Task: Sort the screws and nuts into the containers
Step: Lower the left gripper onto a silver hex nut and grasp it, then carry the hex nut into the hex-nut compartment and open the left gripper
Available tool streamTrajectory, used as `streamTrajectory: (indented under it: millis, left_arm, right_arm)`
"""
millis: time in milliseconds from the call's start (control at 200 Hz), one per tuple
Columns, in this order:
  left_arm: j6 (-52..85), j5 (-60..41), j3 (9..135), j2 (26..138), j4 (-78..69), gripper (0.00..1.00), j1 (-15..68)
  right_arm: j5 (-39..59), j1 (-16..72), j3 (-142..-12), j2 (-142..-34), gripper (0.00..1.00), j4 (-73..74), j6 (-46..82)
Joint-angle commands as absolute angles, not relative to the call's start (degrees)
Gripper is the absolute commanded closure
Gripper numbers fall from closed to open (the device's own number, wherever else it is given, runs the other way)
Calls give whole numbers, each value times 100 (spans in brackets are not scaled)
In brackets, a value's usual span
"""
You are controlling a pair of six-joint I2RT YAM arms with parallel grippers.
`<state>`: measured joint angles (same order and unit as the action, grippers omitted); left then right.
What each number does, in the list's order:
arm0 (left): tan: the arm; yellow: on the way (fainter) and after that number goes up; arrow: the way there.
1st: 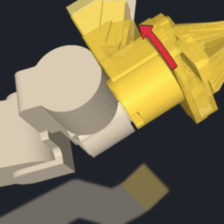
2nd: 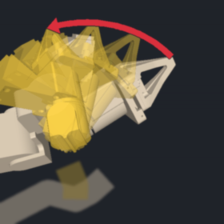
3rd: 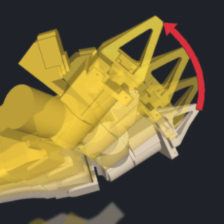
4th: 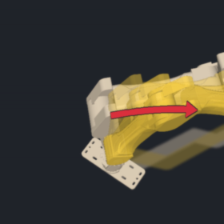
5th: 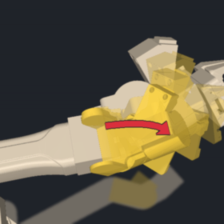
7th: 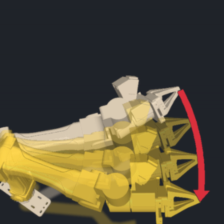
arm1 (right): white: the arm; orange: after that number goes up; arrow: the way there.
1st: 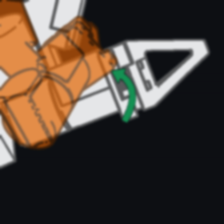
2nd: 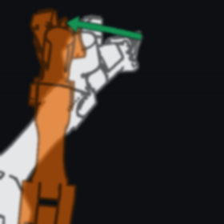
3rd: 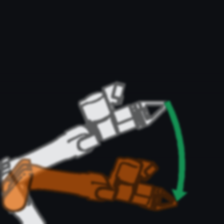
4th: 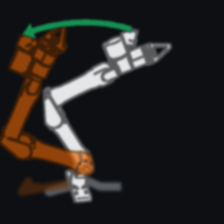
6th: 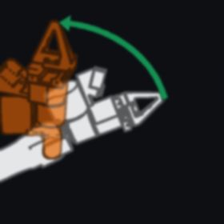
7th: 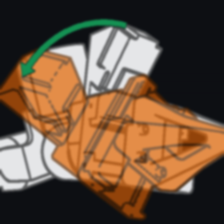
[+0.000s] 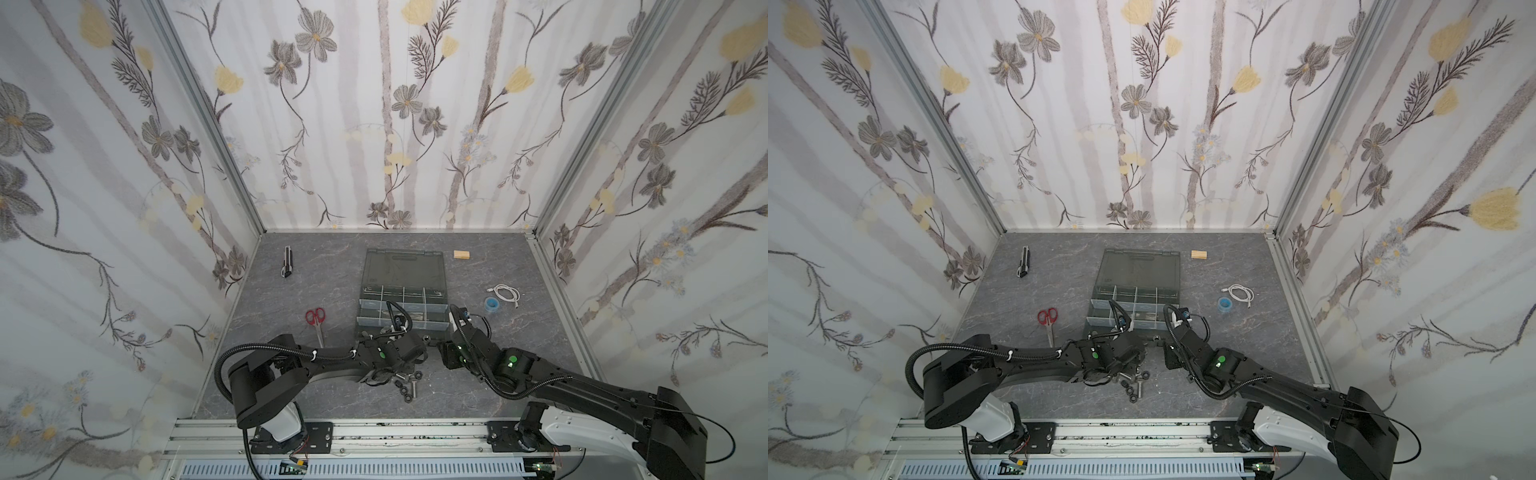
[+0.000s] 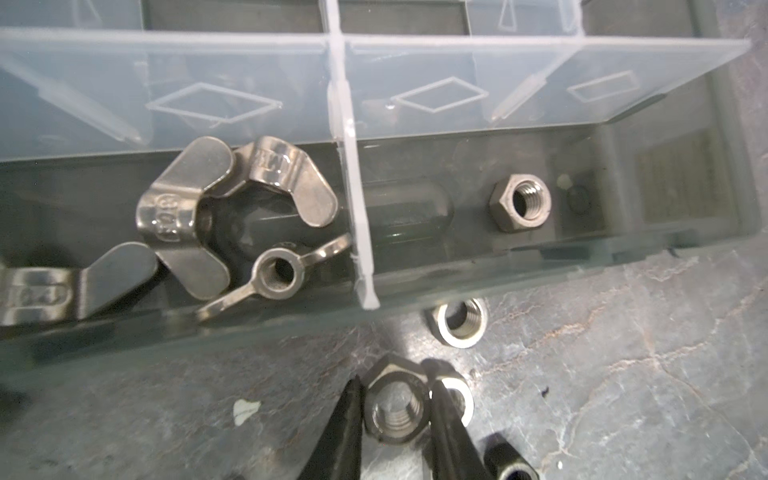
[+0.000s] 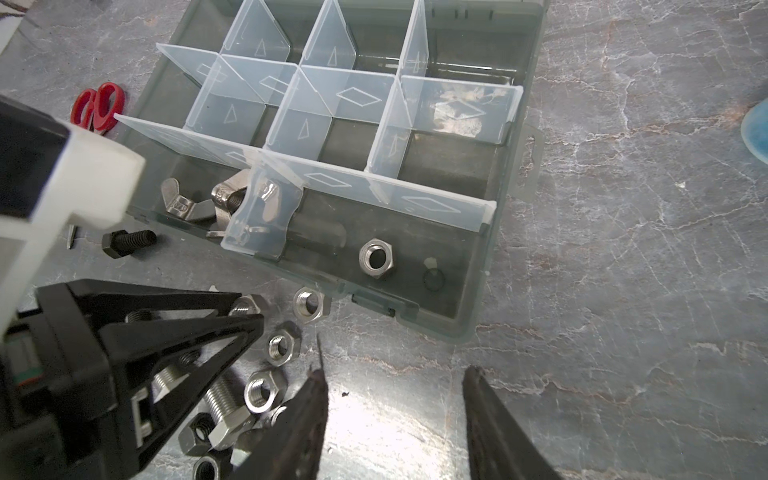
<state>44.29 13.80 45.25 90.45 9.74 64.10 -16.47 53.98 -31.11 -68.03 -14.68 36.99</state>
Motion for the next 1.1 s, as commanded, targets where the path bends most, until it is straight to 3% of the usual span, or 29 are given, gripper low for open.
streamTrajectory:
  millis: [0,390,794,1099]
  left_arm:
    - [4355,1295,4511,8868,1046,76,6433]
    - [4055,1367,5007,8619,1046,74,6434]
    - [3560,1422,6095,9721,1037,74,5958]
    - [3524,1456,6149,9898,1028,53,5811]
  right_arm:
    - [-1769,5397,-3104,-6768,47,-1305,3751]
    - [-1834,5397,-3141,-6689,47,-1406,3753]
    - [-1938,5370,-3153,-6497,47,-1560,3798]
    - [-1966,5362,-3094,-6422,47,-1591,3850]
